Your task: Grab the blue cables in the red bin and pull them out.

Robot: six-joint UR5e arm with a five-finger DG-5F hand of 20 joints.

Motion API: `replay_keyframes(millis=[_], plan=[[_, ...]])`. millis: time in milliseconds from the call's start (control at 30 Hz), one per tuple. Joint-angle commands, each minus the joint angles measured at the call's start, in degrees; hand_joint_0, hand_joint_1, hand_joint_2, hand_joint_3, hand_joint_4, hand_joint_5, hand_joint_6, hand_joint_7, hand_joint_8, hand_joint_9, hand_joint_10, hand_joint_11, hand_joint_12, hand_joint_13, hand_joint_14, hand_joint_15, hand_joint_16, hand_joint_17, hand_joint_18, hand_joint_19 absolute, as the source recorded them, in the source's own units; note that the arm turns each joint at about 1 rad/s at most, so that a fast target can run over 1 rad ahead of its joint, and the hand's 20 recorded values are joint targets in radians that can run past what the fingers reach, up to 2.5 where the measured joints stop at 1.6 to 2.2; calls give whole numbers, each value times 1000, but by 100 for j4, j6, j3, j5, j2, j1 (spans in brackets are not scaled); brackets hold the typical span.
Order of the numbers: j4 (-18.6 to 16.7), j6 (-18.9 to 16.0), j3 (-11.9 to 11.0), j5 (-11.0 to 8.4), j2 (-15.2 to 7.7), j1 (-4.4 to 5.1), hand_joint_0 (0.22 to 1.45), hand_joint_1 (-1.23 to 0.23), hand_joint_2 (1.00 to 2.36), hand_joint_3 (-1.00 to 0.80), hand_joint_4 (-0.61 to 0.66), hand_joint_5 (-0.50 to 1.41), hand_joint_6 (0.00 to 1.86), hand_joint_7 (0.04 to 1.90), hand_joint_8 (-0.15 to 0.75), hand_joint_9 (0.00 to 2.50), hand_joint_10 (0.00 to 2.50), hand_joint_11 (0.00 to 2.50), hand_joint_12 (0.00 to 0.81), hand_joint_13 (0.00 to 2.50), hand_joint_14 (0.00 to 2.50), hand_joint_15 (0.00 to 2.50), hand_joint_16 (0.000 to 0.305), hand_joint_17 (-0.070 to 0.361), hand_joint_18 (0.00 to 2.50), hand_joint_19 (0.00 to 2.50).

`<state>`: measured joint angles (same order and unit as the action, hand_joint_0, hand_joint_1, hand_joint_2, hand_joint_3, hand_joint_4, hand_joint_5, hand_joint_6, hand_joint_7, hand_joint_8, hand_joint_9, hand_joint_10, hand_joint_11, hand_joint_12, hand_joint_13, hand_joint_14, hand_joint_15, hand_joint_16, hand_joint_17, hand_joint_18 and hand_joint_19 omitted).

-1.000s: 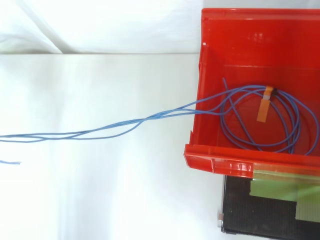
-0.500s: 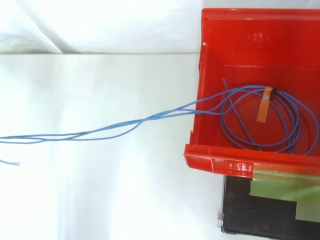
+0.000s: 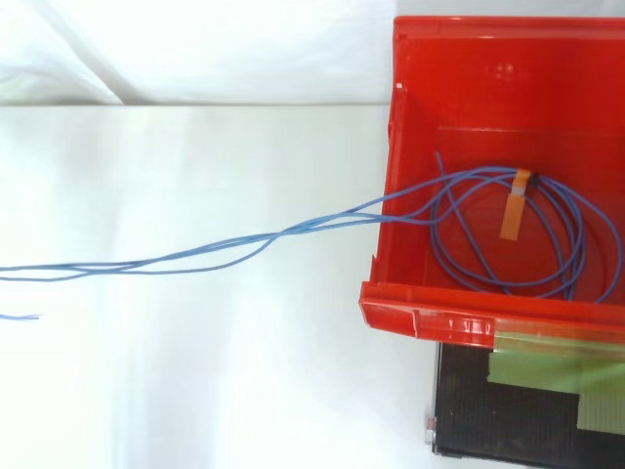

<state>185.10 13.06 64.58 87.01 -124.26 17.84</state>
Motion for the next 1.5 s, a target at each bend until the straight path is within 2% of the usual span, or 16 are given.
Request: replay_keyframes(millis=[0, 67, 133, 200, 267, 467, 567, 800, 867, 967, 1467], plan=[[0, 8, 2, 0, -1, 0, 936, -819, 1000, -1000, 115, 745, 765, 653, 328, 692, 111, 1432, 333, 1189, 153, 1413, 36, 82, 543, 737], [0, 8, 2, 0, -1, 0, 938, -817, 1000, -1000, 114, 744, 768, 652, 331, 708, 171, 1413, 329, 1162, 398, 1337, 36, 80, 548, 747], [0, 17, -6, 0, 7, 0, 938, -817, 1000, -1000, 116, 743, 772, 649, 327, 710, 193, 1412, 325, 1147, 484, 1322, 36, 80, 552, 753], [0, 17, -6, 0, 7, 0, 938, -818, 1000, -1000, 115, 742, 775, 648, 326, 705, 274, 1413, 330, 1145, 495, 1318, 35, 80, 554, 753], [0, 26, 2, 0, -1, 0, 938, -817, 1000, -1000, 116, 739, 781, 652, 333, 660, 653, 1328, 326, 1131, 519, 1329, 35, 80, 553, 754], [0, 26, 2, 0, -1, 0, 938, -817, 1000, -1000, 116, 738, 789, 639, 330, 629, 926, 1233, 324, 1113, 541, 1321, 35, 79, 553, 754], [0, 26, 2, 0, 7, 0, 938, -817, 1000, -1000, 122, 735, 794, 634, 329, 627, 1081, 1202, 326, 1098, 715, 1254, 35, 78, 566, 772], [0, 35, 2, 9, 7, 0, 938, -814, 1000, -1000, 122, 734, 796, 633, 326, 642, 1126, 1184, 314, 1054, 1104, 1147, 34, 77, 600, 823], [0, 35, 2, 9, -1, 0, 937, -816, 1000, -1000, 129, 734, 799, 623, 321, 654, 1129, 1205, 312, 1050, 1284, 1070, 34, 76, 609, 832], [0, 35, 2, 9, -1, 0, 935, -830, 1000, -1000, 131, 734, 799, 625, 316, 672, 1138, 1197, 311, 1048, 1348, 1050, 34, 77, 617, 832], [0, 35, 2, 9, -1, 0, 895, -862, 1000, -1000, 130, 736, 795, 620, 309, 698, 1103, 1221, 317, 1046, 1273, 1106, 34, 77, 614, 839]])
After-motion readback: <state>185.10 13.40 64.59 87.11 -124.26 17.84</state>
